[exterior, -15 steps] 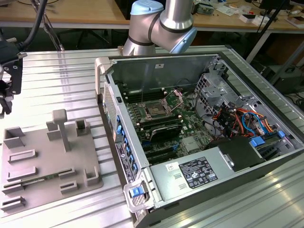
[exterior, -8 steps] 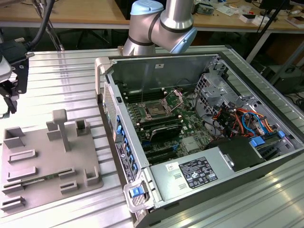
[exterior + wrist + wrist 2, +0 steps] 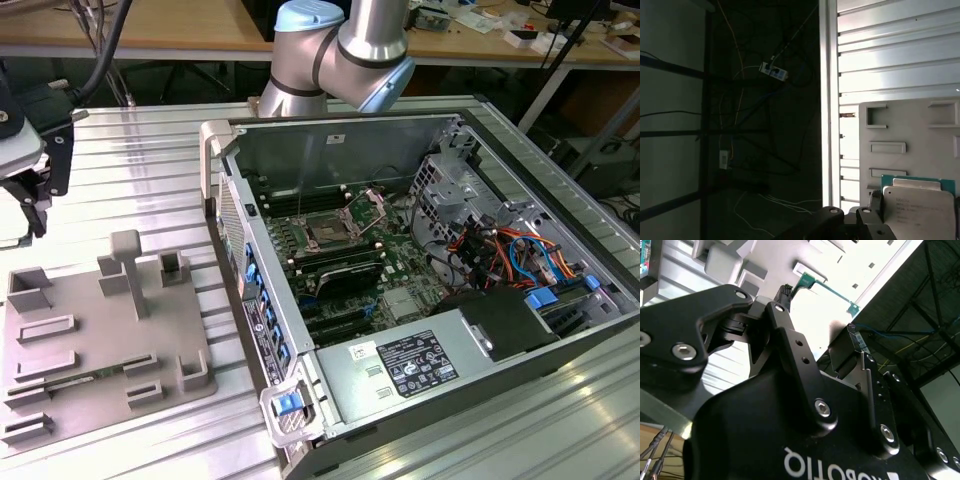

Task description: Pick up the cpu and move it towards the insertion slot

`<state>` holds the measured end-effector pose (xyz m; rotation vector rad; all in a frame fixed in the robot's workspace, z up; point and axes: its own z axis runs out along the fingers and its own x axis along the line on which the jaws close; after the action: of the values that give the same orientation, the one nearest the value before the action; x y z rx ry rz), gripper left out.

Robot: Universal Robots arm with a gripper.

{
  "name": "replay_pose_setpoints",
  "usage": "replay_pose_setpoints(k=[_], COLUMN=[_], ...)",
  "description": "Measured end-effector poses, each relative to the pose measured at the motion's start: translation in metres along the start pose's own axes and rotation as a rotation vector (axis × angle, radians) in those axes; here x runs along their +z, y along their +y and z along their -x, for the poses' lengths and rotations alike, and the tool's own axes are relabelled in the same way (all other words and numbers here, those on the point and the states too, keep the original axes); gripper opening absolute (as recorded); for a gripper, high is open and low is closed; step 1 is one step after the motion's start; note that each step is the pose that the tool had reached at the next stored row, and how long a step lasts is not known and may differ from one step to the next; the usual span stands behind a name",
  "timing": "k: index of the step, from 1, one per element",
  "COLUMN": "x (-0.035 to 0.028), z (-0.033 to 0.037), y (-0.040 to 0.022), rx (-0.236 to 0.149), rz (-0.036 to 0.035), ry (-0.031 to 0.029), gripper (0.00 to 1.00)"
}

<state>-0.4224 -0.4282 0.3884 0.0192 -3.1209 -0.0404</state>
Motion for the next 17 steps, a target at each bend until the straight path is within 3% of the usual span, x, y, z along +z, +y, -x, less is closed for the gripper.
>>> replay_pose_setpoints(k=[17], x=[-0.0002], z=[0.0124], y=[-0.0001], rx=[0.000], rz=[0.0001], ry=[0.0000], gripper=[0.55])
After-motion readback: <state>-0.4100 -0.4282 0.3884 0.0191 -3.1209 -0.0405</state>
